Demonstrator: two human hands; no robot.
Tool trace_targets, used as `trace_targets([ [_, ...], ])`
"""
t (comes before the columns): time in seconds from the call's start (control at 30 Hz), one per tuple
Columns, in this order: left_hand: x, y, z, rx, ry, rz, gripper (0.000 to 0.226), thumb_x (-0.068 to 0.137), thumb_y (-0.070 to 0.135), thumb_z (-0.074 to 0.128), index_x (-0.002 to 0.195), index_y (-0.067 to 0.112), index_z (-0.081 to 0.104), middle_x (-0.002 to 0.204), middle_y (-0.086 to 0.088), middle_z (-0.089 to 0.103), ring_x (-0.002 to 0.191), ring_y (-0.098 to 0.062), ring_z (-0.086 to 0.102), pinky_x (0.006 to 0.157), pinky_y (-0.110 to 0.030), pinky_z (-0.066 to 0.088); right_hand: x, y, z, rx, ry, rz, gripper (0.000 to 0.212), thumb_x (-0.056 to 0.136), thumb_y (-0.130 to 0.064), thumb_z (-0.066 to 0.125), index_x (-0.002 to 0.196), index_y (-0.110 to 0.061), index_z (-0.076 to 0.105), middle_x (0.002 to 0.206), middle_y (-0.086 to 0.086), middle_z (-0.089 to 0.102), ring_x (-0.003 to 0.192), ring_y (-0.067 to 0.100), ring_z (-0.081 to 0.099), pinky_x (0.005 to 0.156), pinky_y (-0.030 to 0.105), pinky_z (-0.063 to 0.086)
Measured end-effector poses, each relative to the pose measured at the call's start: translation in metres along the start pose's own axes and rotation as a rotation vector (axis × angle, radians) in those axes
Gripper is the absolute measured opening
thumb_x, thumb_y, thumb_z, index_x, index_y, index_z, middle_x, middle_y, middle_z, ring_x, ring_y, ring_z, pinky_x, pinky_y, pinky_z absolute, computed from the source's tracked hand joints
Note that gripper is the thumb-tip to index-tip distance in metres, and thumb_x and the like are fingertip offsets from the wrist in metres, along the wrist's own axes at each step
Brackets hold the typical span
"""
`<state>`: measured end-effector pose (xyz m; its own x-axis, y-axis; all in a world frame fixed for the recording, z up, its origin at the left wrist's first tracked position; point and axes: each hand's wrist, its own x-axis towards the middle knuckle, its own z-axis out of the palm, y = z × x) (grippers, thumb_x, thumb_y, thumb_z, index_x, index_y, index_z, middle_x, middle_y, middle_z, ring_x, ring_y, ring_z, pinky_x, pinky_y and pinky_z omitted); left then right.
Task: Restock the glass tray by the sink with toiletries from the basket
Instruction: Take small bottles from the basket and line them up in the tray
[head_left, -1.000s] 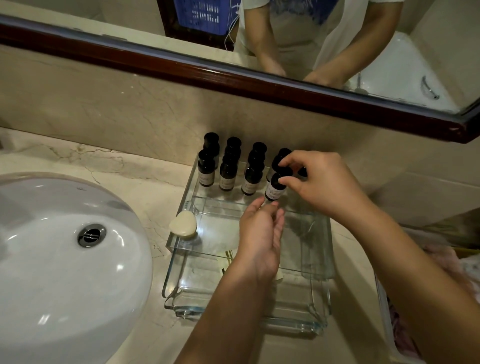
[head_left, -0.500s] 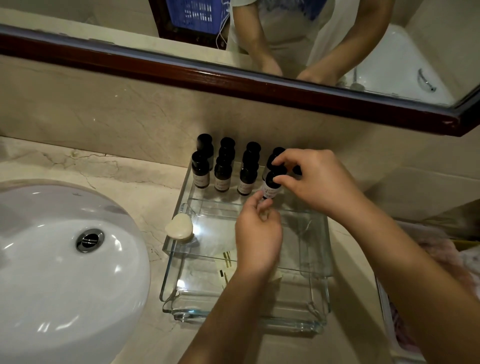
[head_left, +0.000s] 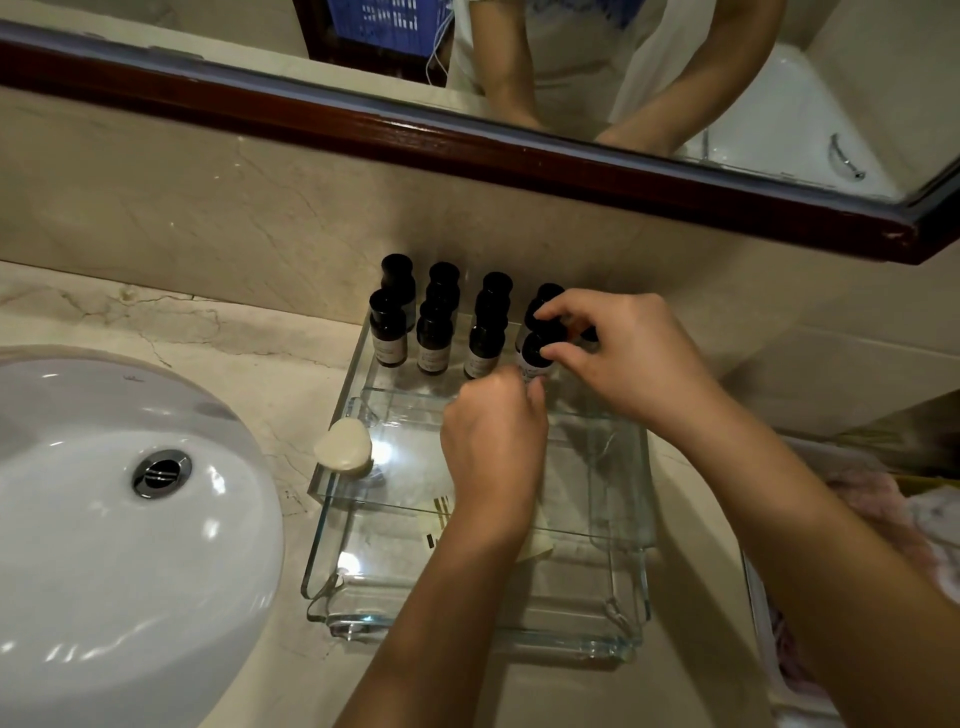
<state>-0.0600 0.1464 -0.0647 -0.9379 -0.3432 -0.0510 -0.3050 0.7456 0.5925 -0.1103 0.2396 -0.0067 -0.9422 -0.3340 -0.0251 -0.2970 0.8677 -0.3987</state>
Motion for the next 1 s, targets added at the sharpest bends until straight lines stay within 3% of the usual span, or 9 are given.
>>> trace_targets([
  [0.57,0.0,-0.005,-0.002,0.014,0.015,0.03,0.032,0.096,0.038,0.045,0.104,0.013,0.062,0.092,-0.01,0.067,0.088,-0.03,0.062,0.064,-0.03,0.037,0.003,0.0,0.001,0.032,0.003,-0.005,0.03,0.083,-0.029,0.068,0.113,-0.03,0.064,0.102,-0.004,0.069,0.096,0.014,0.064,0.087,0.038,0.052],
  [0.73,-0.003,-0.008,-0.003,0.003,0.018,0.042,0.034,0.095,0.042,0.046,0.109,0.015,0.062,0.09,-0.01,0.067,0.088,-0.03,0.062,0.065,-0.031,0.04,-0.001,0.003,-0.001,0.049,-0.002,0.004,0.041,0.082,-0.029,0.069,0.122,-0.035,0.059,0.106,-0.009,0.067,0.1,0.008,0.062,0.089,0.033,0.051],
  [0.9,-0.011,-0.015,-0.004,-0.02,0.006,0.063,0.035,0.094,0.043,0.048,0.117,0.02,0.06,0.091,-0.007,0.069,0.091,-0.028,0.062,0.069,-0.031,0.042,-0.028,0.013,-0.01,0.244,0.122,0.106,0.036,0.081,-0.023,0.07,0.115,-0.036,0.062,0.089,-0.016,0.063,0.072,-0.01,0.054,0.067,0.006,0.039],
  [1.0,-0.01,-0.016,-0.005,-0.036,-0.021,0.095,0.035,0.093,0.039,0.051,0.122,0.021,0.058,0.09,-0.008,0.07,0.09,-0.028,0.063,0.07,-0.032,0.043,-0.047,0.023,0.005,0.422,0.174,0.257,0.028,0.081,-0.019,0.069,0.105,-0.031,0.064,0.084,-0.015,0.062,0.068,-0.009,0.055,0.062,0.009,0.038],
])
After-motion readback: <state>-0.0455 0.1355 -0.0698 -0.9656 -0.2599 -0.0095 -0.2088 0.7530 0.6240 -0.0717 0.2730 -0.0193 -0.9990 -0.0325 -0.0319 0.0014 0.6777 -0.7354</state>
